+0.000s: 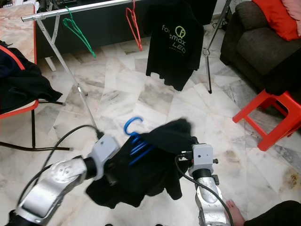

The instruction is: Hang hanger

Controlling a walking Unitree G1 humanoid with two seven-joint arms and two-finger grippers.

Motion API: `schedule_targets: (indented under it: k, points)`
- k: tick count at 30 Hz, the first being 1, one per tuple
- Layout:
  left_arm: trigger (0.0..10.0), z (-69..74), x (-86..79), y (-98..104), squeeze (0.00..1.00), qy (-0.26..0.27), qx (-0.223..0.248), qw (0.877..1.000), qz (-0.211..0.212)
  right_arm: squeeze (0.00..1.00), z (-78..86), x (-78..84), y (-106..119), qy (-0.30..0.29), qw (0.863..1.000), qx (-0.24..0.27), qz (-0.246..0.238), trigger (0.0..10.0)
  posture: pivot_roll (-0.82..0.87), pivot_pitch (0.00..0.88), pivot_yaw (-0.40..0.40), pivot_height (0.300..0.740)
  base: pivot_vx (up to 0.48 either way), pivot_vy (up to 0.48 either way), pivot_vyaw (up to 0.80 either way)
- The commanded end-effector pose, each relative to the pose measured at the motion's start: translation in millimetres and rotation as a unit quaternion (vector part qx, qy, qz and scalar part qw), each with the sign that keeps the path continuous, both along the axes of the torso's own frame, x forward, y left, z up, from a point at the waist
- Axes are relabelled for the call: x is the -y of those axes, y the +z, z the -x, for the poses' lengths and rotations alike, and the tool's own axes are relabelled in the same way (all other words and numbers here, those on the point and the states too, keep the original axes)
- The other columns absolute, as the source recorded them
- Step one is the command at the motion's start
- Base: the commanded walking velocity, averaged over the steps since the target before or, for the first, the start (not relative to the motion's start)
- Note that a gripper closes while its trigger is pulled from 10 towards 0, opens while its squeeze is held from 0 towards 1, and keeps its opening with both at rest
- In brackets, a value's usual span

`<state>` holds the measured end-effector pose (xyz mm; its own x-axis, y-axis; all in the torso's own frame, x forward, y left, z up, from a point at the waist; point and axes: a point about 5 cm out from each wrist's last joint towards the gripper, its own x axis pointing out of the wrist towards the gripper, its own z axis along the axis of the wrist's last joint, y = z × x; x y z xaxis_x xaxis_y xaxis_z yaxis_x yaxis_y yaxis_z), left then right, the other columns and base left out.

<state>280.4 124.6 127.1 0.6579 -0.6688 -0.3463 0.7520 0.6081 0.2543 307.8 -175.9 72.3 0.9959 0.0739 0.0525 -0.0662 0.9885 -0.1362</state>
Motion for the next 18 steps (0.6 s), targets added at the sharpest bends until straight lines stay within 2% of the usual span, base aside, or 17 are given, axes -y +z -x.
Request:
schedule_targets:
  k: [1,2,4,6,9,12,13,15,18]
  points:
    - [10.0,1.2,-33.3,-8.5,0.00,0.028,-0.008,0.999,-0.035,0.00,2.9,14.7,-3.6,-0.027,1.000,-0.009,-0.003,0.0,0.02,0.244,-0.042,0.740,0.000,0.000,0.00]
    - [10.0,1.2,-33.3,-8.5,0.00,0.028,-0.008,0.999,-0.035,0.00,2.9,14.7,-3.6,-0.027,1.000,-0.009,-0.003,0.0,0.02,0.244,-0.042,0.740,0.000,0.000,0.00]
    - [10.0,12.0,-53.7,-7.7,0.00,-0.017,-0.047,0.998,-0.028,0.00,3.4,18.2,-3.9,-0.028,1.000,-0.011,0.000,0.0,0.02,0.245,-0.049,0.740,0.000,0.000,0.00]
    - [10.0,18.5,-64.6,-3.9,0.00,-0.045,-0.063,0.997,-0.017,0.00,3.4,21.0,-3.7,-0.030,0.999,-0.012,0.002,0.0,0.01,0.247,-0.051,0.740,0.000,0.000,0.00]
    - [10.0,31.1,-83.7,0.5,0.00,-0.093,-0.094,0.990,-0.038,0.00,2.8,26.7,-3.5,-0.032,0.999,-0.017,0.008,0.0,0.02,0.249,-0.054,0.740,0.000,0.000,0.00]
    - [10.0,36.4,-89.4,4.1,0.00,-0.112,-0.101,0.988,-0.034,0.00,2.5,28.3,-3.7,-0.032,0.999,-0.019,0.010,0.0,0.02,0.249,-0.054,0.740,0.000,0.000,0.00]
    - [10.0,39.3,-94.9,11.1,0.00,-0.121,-0.099,0.988,0.002,0.00,2.2,29.6,-4.3,-0.032,0.999,-0.023,0.013,0.0,0.02,0.250,-0.058,0.740,0.000,0.000,0.00]
    - [10.0,42.5,-99.8,15.4,0.00,-0.131,-0.099,0.986,0.028,0.00,2.1,30.3,-4.7,-0.032,0.999,-0.025,0.014,0.0,0.02,0.250,-0.060,0.740,0.000,0.000,0.00]
    - [10.0,49.9,-104.9,17.6,0.00,-0.162,-0.098,0.982,0.018,0.00,1.9,30.3,-5.1,-0.030,0.999,-0.028,0.017,0.0,0.01,0.252,-0.065,0.740,0.000,0.000,0.00]
